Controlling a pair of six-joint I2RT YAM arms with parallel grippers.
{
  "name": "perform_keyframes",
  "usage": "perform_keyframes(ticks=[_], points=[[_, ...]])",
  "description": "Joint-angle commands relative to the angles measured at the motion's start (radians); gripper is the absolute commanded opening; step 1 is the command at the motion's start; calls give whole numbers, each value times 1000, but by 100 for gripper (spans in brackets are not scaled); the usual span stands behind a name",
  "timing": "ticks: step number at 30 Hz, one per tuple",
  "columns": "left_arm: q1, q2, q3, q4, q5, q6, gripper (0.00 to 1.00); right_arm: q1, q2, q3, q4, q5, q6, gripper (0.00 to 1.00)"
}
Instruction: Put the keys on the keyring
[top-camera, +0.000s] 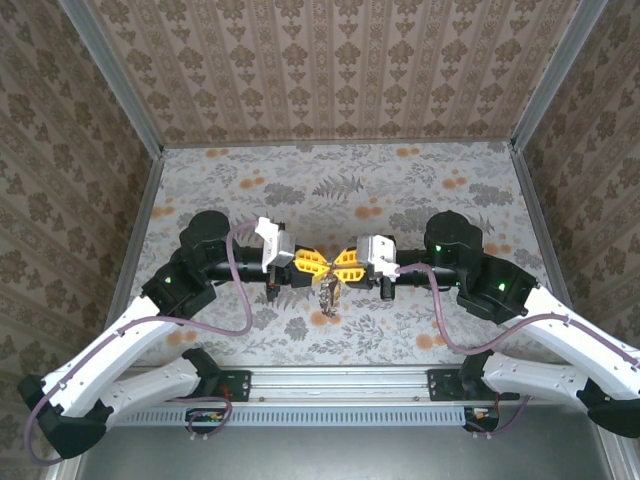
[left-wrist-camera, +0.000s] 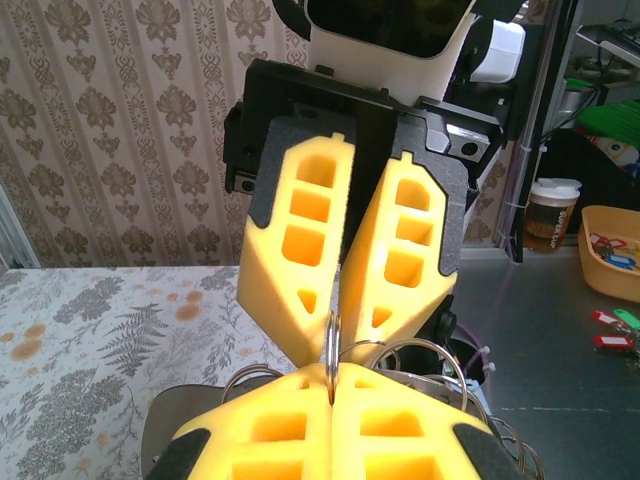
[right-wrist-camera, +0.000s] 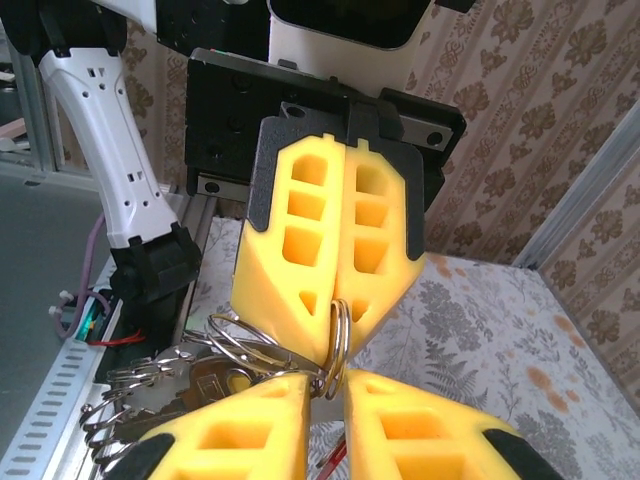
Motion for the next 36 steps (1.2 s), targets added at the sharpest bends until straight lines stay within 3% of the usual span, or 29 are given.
perform_keyframes(ticks=[1, 4, 7, 10, 12, 18, 31, 32, 34, 36], points=[[5, 5, 27, -5, 24, 13, 0, 0, -5, -3, 23, -15, 13, 10], [4, 17, 41, -30, 22, 19, 0, 1, -4, -1, 14, -3, 9, 0], [-7, 34, 104, -178, -46, 78, 0, 0, -3, 8, -9, 33, 0, 0], [-31, 45, 203, -382, -175, 166, 20, 0, 2, 22, -44, 98, -14, 0], [-55, 55, 258, -482, -279, 210, 28, 1, 18, 39, -77, 130, -26, 0], [-134, 146, 419, -703, -453, 311, 30, 0, 56, 74, -136, 143, -38, 0], [-137, 230, 433, -692, -438, 357, 27, 1, 77, 101, -183, 74, -49, 0], [-135, 230, 433, -691, -437, 356, 24, 3, 80, 103, -187, 75, -50, 0], [-135, 230, 435, -692, -434, 358, 5, 3, 84, 104, -189, 72, -50, 0], [-136, 226, 433, -690, -433, 356, 0, 2, 87, 106, -192, 73, -51, 0]])
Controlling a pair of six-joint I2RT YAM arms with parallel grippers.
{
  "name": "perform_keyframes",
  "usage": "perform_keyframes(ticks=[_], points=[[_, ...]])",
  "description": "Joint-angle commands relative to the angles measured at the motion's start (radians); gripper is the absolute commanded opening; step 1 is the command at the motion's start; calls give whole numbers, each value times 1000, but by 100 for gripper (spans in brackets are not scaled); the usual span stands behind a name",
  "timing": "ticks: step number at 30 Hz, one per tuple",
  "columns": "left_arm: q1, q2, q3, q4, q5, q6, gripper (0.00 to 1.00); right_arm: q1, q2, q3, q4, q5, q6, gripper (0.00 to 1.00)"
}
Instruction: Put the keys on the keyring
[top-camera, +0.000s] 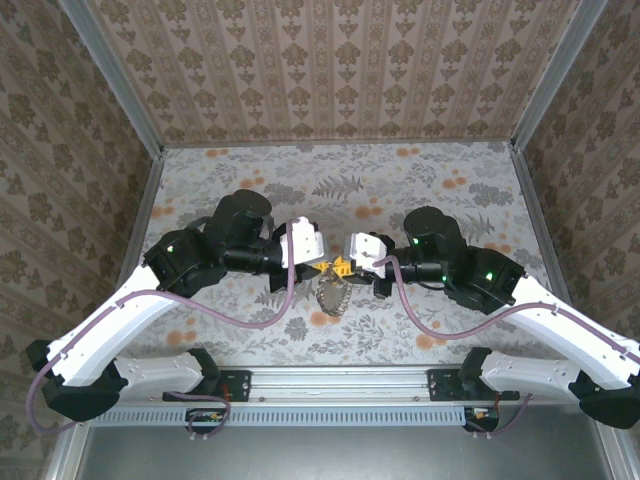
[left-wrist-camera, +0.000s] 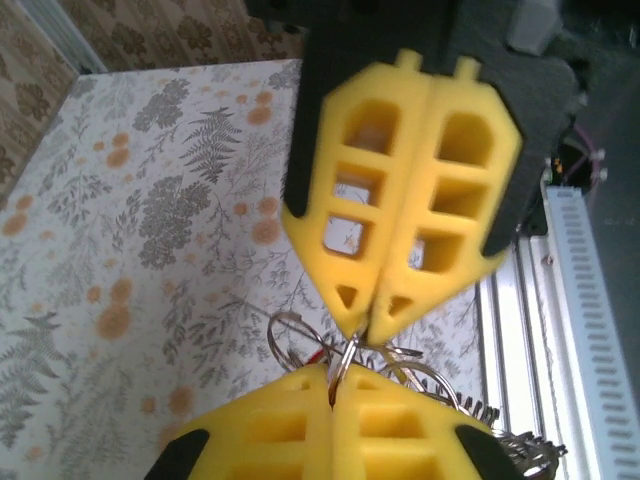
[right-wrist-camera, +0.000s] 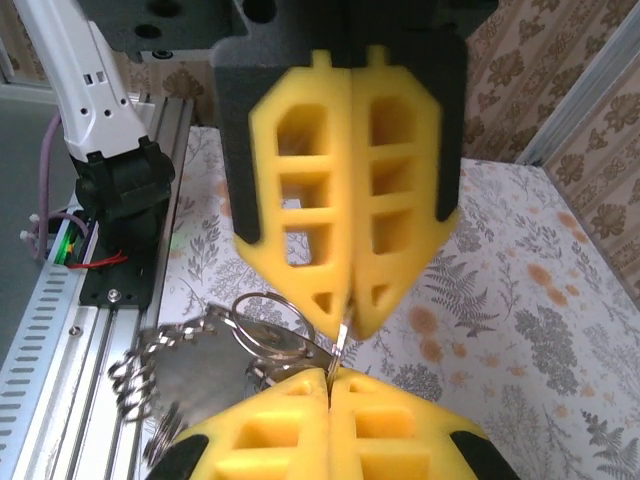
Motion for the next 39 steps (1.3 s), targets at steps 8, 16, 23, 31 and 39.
perform_keyframes(ticks=[8, 16, 23, 31, 39], points=[[10, -34, -38, 68, 138, -20, 0, 4, 8, 43, -3, -33, -13, 0], [159, -199, -277, 531, 452, -257, 0, 3, -66, -27, 116, -78, 20, 16], [201, -249, -349, 704, 533, -357, 0, 4, -83, -36, 152, -126, 31, 17], [210, -293, -439, 897, 578, -463, 0, 5, -136, -64, 237, -124, 66, 20], [211, -279, -504, 1162, 620, -624, 0, 4, -152, -76, 346, -202, 114, 22]])
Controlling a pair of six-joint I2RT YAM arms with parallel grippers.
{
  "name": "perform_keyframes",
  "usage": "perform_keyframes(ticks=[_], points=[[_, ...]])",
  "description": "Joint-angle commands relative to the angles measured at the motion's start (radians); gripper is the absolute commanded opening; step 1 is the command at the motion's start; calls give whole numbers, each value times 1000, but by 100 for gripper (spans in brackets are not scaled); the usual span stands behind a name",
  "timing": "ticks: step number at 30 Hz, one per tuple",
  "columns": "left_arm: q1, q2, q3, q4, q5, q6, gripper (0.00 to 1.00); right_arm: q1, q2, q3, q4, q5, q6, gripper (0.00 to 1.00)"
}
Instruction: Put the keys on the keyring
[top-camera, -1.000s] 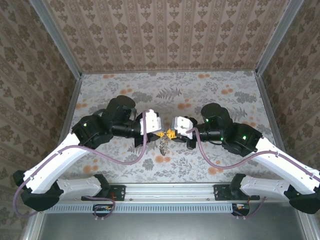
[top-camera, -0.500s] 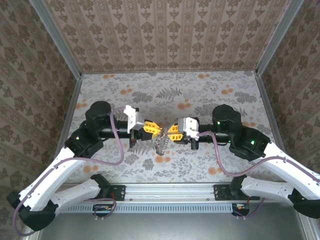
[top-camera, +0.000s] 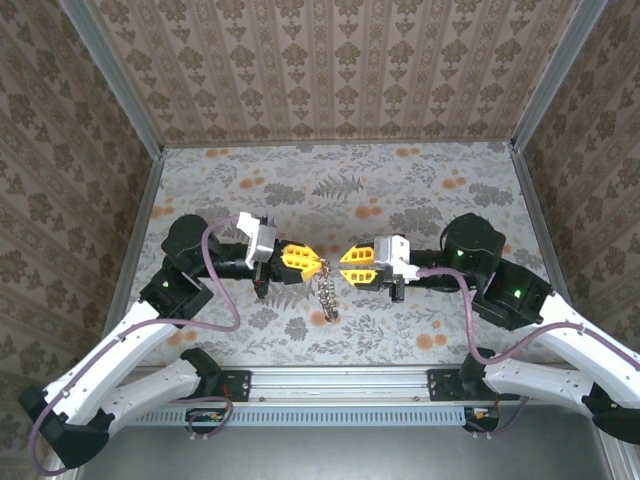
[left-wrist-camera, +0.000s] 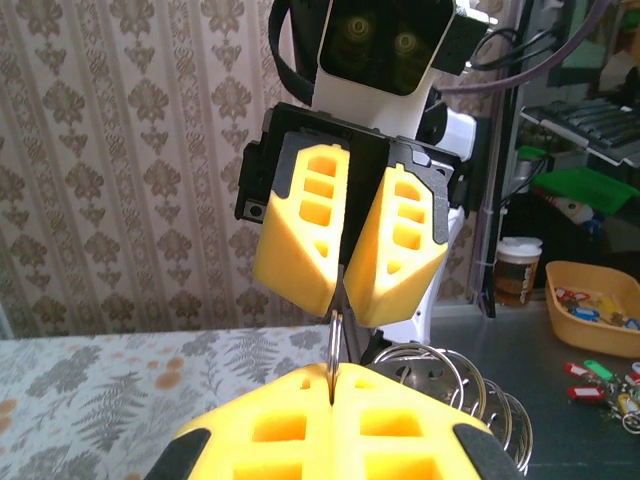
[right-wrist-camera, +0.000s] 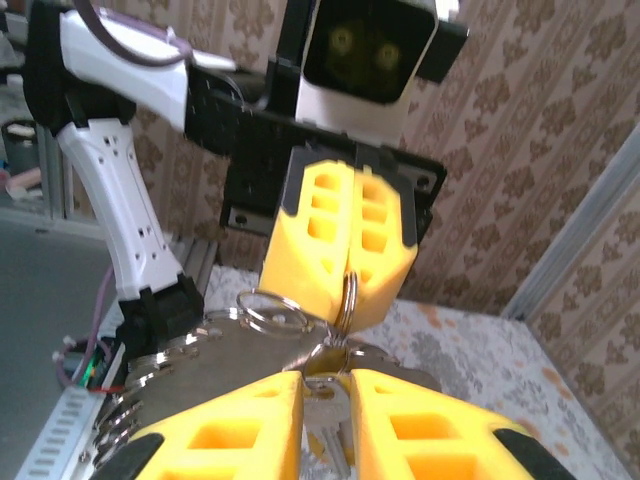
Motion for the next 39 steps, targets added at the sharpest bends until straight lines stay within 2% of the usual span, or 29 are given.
perform_keyframes(ticks=[1, 26, 28, 31, 32, 35, 38, 39], points=[[5, -6, -2, 170, 41, -89, 0, 4, -5, -15, 96, -60, 44, 22], [-10, 30, 10, 178, 71, -104, 0, 4, 57, -32, 216, -77, 92, 25], [-12, 34, 15, 182, 75, -105, 0, 4, 69, -25, 200, -57, 87, 20], [-19, 40, 23, 168, 76, -97, 0, 4, 81, -14, 180, -35, 79, 4], [-21, 41, 29, 146, 72, -85, 0, 3, 82, -11, 173, -32, 75, 0], [-34, 42, 66, 5, 33, -1, 0, 4, 76, -1, 152, -22, 60, 0], [-54, 33, 146, -264, -83, 155, 1, 4, 68, 20, 85, 20, 28, 0], [-63, 36, 178, -374, -139, 218, 7, 4, 68, 32, 52, 47, 14, 0]])
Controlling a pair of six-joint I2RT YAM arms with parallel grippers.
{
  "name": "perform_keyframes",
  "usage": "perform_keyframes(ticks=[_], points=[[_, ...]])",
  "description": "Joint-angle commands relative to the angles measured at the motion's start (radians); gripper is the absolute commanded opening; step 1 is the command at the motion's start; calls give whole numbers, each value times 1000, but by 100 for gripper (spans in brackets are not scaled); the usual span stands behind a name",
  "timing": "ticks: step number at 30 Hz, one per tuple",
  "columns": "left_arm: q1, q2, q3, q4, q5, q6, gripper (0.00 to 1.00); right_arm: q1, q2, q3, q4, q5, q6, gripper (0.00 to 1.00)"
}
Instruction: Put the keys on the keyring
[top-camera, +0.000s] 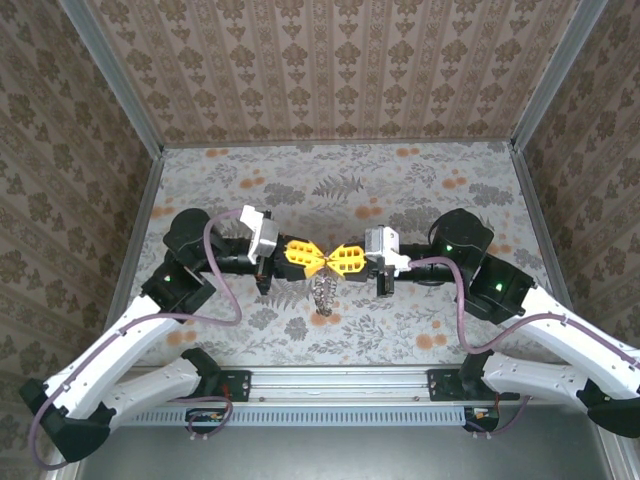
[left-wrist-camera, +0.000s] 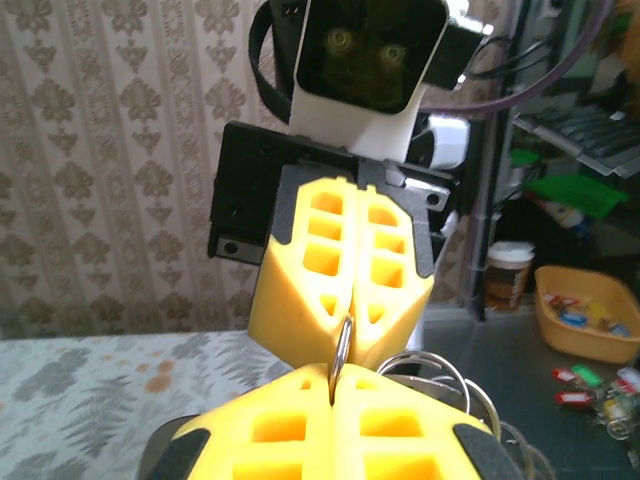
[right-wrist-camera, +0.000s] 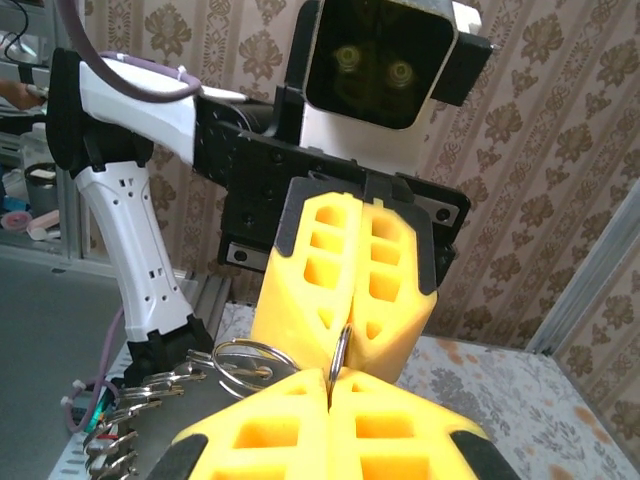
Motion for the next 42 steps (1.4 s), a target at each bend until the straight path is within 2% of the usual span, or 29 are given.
perform_keyframes(ticks=[1, 3, 7, 17, 20, 23, 24, 28, 30, 34, 37, 42], points=[[-41, -5, 116, -347, -161, 228, 12, 3, 7, 52, -105, 105, -57, 0], [-58, -5, 154, -457, -253, 287, 20, 2, 13, 71, -157, 145, -79, 0], [-91, 21, 231, -602, -373, 371, 21, 3, 42, 111, -233, 174, -101, 0], [-140, 94, 305, -713, -451, 464, 18, 2, 92, 153, -272, 155, -102, 0], [-143, 98, 309, -723, -465, 469, 15, 2, 97, 155, -271, 142, -101, 0], [-147, 101, 312, -729, -467, 473, 0, 3, 100, 155, -271, 131, -102, 0], [-148, 100, 312, -726, -467, 472, 0, 3, 100, 155, -271, 130, -102, 0], [-146, 78, 288, -675, -396, 452, 0, 3, 100, 152, -280, 126, -100, 0], [-136, 61, 263, -605, -324, 419, 0, 3, 97, 143, -278, 88, -94, 11], [-102, 34, 217, -485, -175, 354, 0, 3, 84, 112, -248, -1, -91, 22], [-57, 12, 185, -379, -54, 280, 0, 3, 77, 100, -244, -15, -92, 24], [-12, -26, 143, -257, 23, 194, 0, 3, 57, 67, -197, -59, -73, 23]])
